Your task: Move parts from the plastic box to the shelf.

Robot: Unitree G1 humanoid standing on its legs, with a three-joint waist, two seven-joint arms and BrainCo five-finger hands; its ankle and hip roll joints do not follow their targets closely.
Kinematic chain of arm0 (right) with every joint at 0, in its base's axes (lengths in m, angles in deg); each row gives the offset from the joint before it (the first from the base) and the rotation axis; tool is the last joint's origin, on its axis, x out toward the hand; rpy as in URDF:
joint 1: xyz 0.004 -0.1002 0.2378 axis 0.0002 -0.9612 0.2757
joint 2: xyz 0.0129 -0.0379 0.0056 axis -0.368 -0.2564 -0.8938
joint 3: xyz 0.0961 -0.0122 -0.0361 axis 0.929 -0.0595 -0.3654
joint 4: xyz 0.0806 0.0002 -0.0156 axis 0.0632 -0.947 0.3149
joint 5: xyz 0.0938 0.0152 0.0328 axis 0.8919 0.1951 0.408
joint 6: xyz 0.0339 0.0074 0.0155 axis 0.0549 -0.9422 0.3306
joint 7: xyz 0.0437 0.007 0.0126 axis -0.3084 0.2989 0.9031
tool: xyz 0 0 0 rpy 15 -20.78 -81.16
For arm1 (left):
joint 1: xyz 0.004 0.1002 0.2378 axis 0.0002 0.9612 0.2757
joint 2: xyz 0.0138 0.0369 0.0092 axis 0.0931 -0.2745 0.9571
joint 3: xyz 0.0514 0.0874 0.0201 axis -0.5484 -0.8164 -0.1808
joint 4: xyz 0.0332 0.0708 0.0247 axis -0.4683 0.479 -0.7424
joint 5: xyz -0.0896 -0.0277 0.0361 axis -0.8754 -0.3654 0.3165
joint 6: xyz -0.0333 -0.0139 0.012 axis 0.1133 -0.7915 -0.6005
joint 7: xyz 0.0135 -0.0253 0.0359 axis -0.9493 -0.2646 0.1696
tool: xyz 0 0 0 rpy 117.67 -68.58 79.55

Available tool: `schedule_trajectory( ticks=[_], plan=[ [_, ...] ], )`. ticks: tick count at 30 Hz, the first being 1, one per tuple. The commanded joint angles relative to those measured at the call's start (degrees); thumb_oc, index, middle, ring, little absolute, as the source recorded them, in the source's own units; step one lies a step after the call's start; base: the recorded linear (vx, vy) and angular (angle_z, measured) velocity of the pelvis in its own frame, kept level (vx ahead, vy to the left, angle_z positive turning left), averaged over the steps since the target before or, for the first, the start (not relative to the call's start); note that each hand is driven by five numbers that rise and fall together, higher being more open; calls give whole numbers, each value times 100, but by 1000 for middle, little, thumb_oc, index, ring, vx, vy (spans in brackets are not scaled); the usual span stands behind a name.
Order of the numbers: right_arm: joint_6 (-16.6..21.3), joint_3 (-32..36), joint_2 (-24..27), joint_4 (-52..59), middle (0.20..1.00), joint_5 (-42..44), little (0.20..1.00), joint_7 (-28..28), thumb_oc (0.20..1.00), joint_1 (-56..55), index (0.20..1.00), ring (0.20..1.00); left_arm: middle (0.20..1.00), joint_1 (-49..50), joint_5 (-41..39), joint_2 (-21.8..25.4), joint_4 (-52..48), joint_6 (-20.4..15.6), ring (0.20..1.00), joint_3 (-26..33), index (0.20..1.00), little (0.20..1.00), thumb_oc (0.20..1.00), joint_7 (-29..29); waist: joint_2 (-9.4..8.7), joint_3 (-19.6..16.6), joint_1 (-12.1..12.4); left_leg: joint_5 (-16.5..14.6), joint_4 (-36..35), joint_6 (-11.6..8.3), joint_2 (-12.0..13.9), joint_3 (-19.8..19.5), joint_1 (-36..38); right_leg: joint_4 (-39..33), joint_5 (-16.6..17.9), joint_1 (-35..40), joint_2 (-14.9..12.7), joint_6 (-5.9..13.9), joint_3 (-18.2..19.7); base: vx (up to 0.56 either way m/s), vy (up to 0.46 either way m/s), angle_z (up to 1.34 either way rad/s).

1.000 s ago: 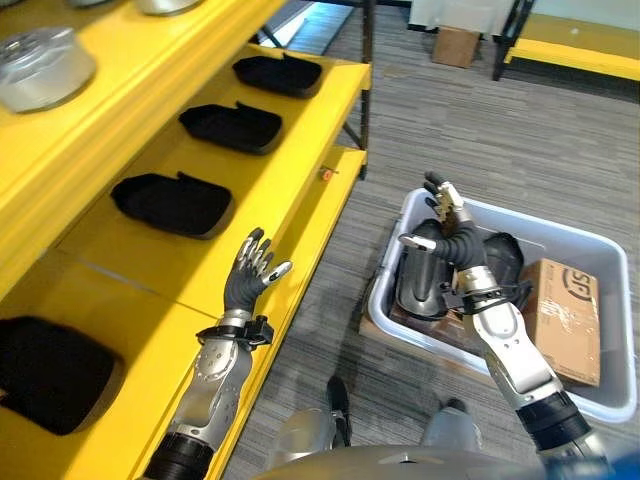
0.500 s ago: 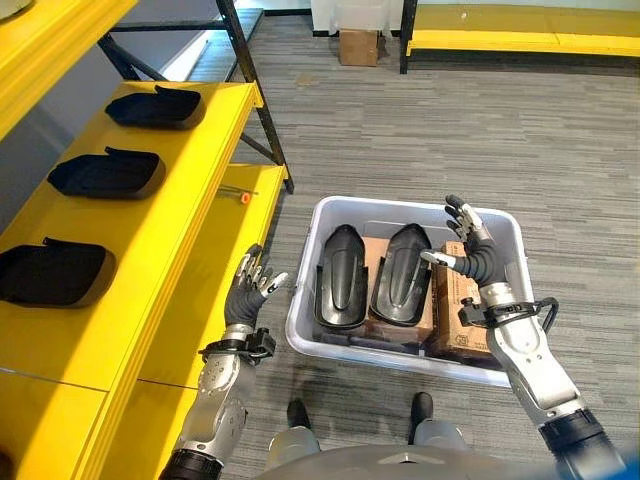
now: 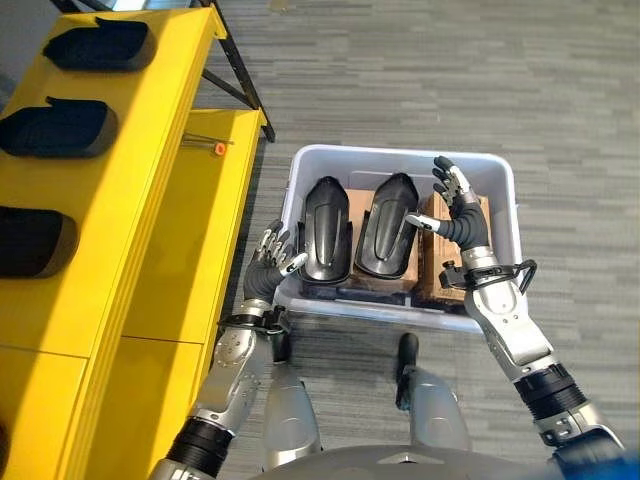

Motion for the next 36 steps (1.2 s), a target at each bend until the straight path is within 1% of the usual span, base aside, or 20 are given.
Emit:
schedule_trajectory(
  ticks=[1, 3, 4, 6, 8, 12, 15, 16, 19, 22, 23, 31, 35, 36],
  plan=[
    [244, -53, -76, 180, 1000, 189, 1000, -65, 1000, -38, 1000, 1000, 1000, -10, 31, 324, -366, -366, 1000, 201, 1000, 1000, 1000, -66, -285, -81, 73, -298, 585, 104, 10, 225, -88, -449, 284, 368, -290, 290, -35, 13, 254, -35],
    [196, -86, -222, -68, 1000, 399, 1000, -55, 1000, -20, 1000, 1000, 1000, -162, 154, 412, -244, -385, 1000, 226, 1000, 1000, 1000, -155, -395, -21, 62, -376, 619, 139, -102, 492, -127, -685, 534, 266, -389, 366, 57, -1, 219, -42],
    [199, -85, -224, -73, 1000, 399, 1000, -55, 1000, -15, 1000, 1000, 1000, -169, 154, 413, -239, -388, 1000, 225, 1000, 1000, 1000, -156, -401, -23, 71, -378, 621, 141, -105, 503, -130, -692, 541, 259, -391, 369, 68, -16, 161, -64],
    [187, -35, -298, -240, 1000, 447, 1000, -137, 1000, -47, 1000, 1000, 1000, -430, 285, 432, -157, -433, 1000, 252, 1000, 1000, 1000, -317, -478, 52, 23, -403, 695, 133, -175, 589, -289, -847, 668, 173, -484, 409, 20, -16, 120, -34],
    [201, 91, -293, -379, 1000, 399, 1000, -307, 1000, -21, 1000, 1000, 1000, -720, 369, 322, -78, -482, 1000, 207, 1000, 1000, 1000, -532, -534, 168, -47, -397, 749, 125, -217, 591, -480, -859, 714, 41, -529, 418, -23, -5, 63, 8],
    [253, 264, -349, -655, 1000, 295, 1000, -721, 1000, 212, 1000, 1000, 1000, -1015, 435, 222, -67, -518, 1000, 37, 1000, 1000, 1000, -727, -466, 349, -96, -313, 711, 90, -216, 602, -677, -811, 740, -175, -552, 433, -66, 0, -5, -1],
    [254, 323, -373, -882, 1000, 146, 1000, -973, 1000, 445, 1000, 1000, 1000, -1119, 391, 176, -50, -512, 1000, -99, 1000, 1000, 1000, -766, -421, 423, -111, -260, 655, 75, -201, 636, -754, -797, 782, -324, -520, 449, -41, 8, -19, -8],
    [254, 323, -373, -882, 1000, 146, 1000, -973, 1000, 446, 1000, 1000, 1000, -1120, 391, 176, -50, -513, 1000, -99, 1000, 1000, 1000, -766, -421, 421, -110, -260, 655, 75, -201, 637, -756, -796, 782, -326, -520, 449, -40, 3, -22, -10],
    [251, 381, -441, -1294, 1000, 61, 1000, -1308, 1000, 789, 1000, 1000, 1000, -1361, 380, 118, 19, -482, 1000, -366, 1000, 1000, 1000, -777, -379, 496, -120, -217, 573, 67, -155, 687, -785, -788, 797, -450, -483, 460, -16, 19, -34, -10],
    [238, 444, -414, -1395, 1000, -28, 1000, -1448, 1000, 898, 1000, 1000, 1000, -1442, 363, 86, 12, -483, 1000, -408, 1000, 1000, 1000, -798, -345, 529, -124, -208, 558, 55, -146, 681, -806, -770, 792, -508, -478, 459, -11, 5, -8, -3],
    [233, 500, -421, -1531, 1000, -78, 1000, -1602, 1000, 1002, 1000, 1000, 1000, -1481, 317, 49, -9, -497, 1000, -454, 1000, 1000, 1000, -835, -302, 568, -119, -225, 555, 50, -132, 670, -817, -729, 758, -552, -450, 449, 4, 0, 0, 0],
    [261, 473, -495, -1851, 1000, 1, 1000, -1782, 1000, 1315, 1000, 1000, 1000, -1504, 297, 49, 27, -516, 1000, -481, 1000, 1000, 1000, -928, -229, 660, -91, -223, 509, 39, -111, 690, -835, -636, 722, -705, -397, 436, 78, 9, -10, -2],
    [265, 359, -562, -1730, 1000, 14, 1000, -1738, 1000, 1345, 1000, 1000, 1000, -1532, 302, 35, 1, -516, 1000, -467, 1000, 1000, 1000, -976, -218, 694, -94, -219, 505, 36, -110, 700, -842, -605, 707, -755, -385, 430, 95, 10, -8, -6],
    [285, 285, -596, -1544, 1000, 7, 1000, -1674, 1000, 1319, 1000, 1000, 1000, -1551, 317, 34, 9, -515, 1000, -463, 1000, 1000, 1000, -1005, -229, 708, -102, -224, 508, 37, -107, 699, -842, -599, 701, -761, -385, 428, 98, 0, 0, 0]
  ],
)
